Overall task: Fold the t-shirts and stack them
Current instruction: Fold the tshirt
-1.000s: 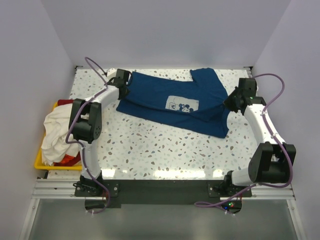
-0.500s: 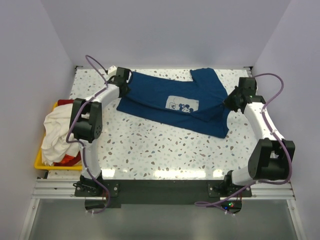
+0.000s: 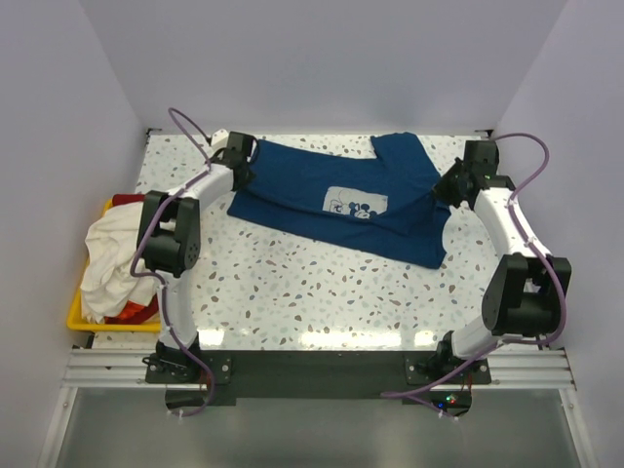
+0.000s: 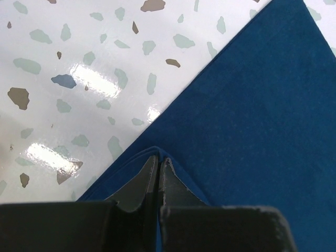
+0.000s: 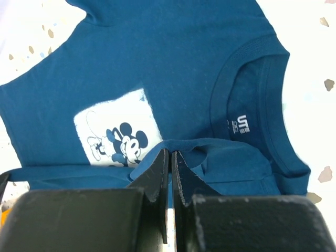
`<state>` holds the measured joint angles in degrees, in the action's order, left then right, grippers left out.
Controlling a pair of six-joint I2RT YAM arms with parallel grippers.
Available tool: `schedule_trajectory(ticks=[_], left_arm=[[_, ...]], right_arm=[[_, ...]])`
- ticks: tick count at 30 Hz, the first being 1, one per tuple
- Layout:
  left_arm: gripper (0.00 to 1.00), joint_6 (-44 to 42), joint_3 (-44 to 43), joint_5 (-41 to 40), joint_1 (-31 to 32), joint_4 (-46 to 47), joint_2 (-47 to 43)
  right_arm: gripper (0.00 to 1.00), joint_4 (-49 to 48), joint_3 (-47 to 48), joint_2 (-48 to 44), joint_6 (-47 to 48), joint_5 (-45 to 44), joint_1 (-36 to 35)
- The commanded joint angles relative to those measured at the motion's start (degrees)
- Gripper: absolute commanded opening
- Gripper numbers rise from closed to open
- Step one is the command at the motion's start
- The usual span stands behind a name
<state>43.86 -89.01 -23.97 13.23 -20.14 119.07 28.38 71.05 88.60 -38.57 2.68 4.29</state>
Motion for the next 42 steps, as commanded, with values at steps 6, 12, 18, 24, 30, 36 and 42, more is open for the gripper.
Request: schedule_trajectory(ticks=[6,12,18,24,30,36,42], left_arm=[[0.03,-0.7,-2.1,0.0,-0.5,2.5,0.3],[0.03,-0.6,-1.9,0.0,-0.5,2.5,0.1],[0.04,-0.5,-1.6,0.1,-0.5,2.6,-0.1],[0.04,-0.7,-1.6,-0.5,-0.6,2.9,-0.9],[0.04,-0.9,-1.7,-0.5,-0.9,2.8,-1.2],[0.04,-0.9,-1.0,-0.6,-1.5,2.7,-1.8],[0.03,-1.0,-0.7,-0.2,-1.9,2.9,-2.3]], right_arm=[[0.00,-2.0,4.5,1.2,-0.3,1.2,0.3],[0.00,-2.5,4.9,2.1,-0.3,2.3,0.2],[0.00,-2.7,4.7,3.1,0.0,2.4,0.2],[0.00,-2.5,4.5,4.4,0.2,2.2,0.2],[0.00,-2.3,3.9,4.2,0.3,0.7,0.3],[0.00,-2.2,3.4,4.0,0.4,0.1,0.4],[0.00,-2.0,3.0,4.0,0.4,-0.3,0.5]])
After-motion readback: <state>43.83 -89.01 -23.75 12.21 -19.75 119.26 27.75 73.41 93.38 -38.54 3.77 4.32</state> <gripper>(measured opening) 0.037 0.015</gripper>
